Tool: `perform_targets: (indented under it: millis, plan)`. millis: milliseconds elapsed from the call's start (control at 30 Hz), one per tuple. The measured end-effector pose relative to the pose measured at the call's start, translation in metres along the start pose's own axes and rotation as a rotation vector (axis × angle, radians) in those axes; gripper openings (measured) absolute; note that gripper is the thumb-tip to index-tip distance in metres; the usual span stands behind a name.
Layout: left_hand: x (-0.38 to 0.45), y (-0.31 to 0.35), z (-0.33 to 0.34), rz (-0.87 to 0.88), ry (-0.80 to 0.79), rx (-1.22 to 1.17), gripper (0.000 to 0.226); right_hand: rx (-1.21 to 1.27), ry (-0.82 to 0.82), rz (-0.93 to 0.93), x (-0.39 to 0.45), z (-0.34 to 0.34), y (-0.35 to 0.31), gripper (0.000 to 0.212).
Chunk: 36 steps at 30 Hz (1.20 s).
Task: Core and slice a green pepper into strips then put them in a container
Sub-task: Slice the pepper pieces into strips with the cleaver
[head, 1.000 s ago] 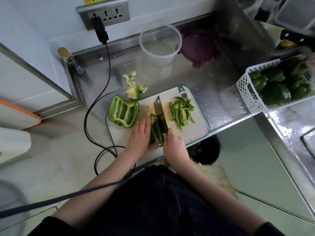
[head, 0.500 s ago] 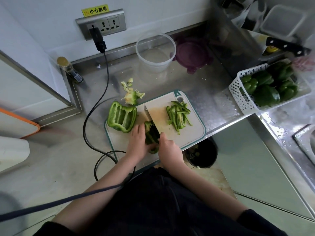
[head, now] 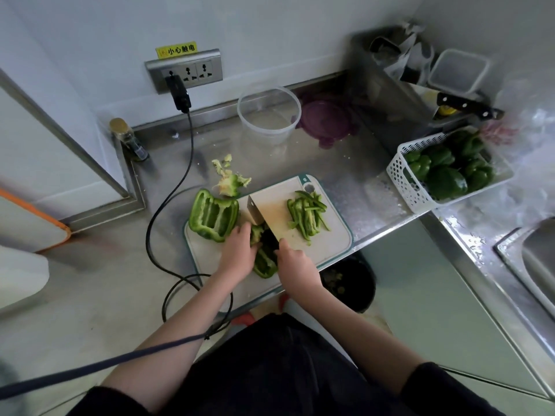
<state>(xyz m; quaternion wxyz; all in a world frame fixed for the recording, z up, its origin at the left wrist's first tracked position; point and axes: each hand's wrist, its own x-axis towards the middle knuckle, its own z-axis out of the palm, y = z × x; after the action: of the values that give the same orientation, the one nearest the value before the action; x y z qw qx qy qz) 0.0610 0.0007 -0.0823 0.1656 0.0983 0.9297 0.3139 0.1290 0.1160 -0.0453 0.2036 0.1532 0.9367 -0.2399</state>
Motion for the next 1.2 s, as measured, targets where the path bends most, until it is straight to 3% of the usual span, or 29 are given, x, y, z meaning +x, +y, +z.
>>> perform_targets:
  millis: [267, 433, 500, 667, 767, 967, 1100, 1200]
  plan:
    - [0.024, 0.032, 0.0, -0.067, 0.062, -0.264, 0.027, 0.08, 0.093, -0.003, 0.016, -0.027, 0.009, 0.011]
    - [0.048, 0.041, 0.003, -0.113, 0.006, -0.016, 0.05, 0.02, 0.019, 0.037, 0.037, -0.032, 0.021, 0.005]
    - [0.05, 0.039, 0.006, -0.157, -0.037, -0.032, 0.052, 0.055, 0.005, 0.038, 0.039, -0.03, 0.021, 0.004]
    - [0.046, 0.022, 0.005, -0.191, -0.018, -0.179, 0.036, 0.26, 0.128, 0.026, 0.047, -0.047, 0.033, 0.015]
    - [0.036, 0.017, 0.004, -0.173, -0.03, -0.183, 0.041, 0.392, 0.102, 0.028, 0.049, -0.053, 0.04, 0.019]
    - [0.036, 0.023, 0.008, -0.246, -0.037, -0.125, 0.045, 0.384, 0.015, -0.039, 0.043, -0.046, 0.041, 0.017]
    - [0.043, 0.037, 0.011, -0.326, 0.028, -0.343, 0.043, 0.396, 0.074, -0.067, 0.042, -0.056, 0.043, 0.019]
    - [0.051, 0.041, 0.02, -0.328, 0.062, -0.283, 0.039, 0.417, 0.149, -0.048, 0.04, -0.067, 0.05, 0.023]
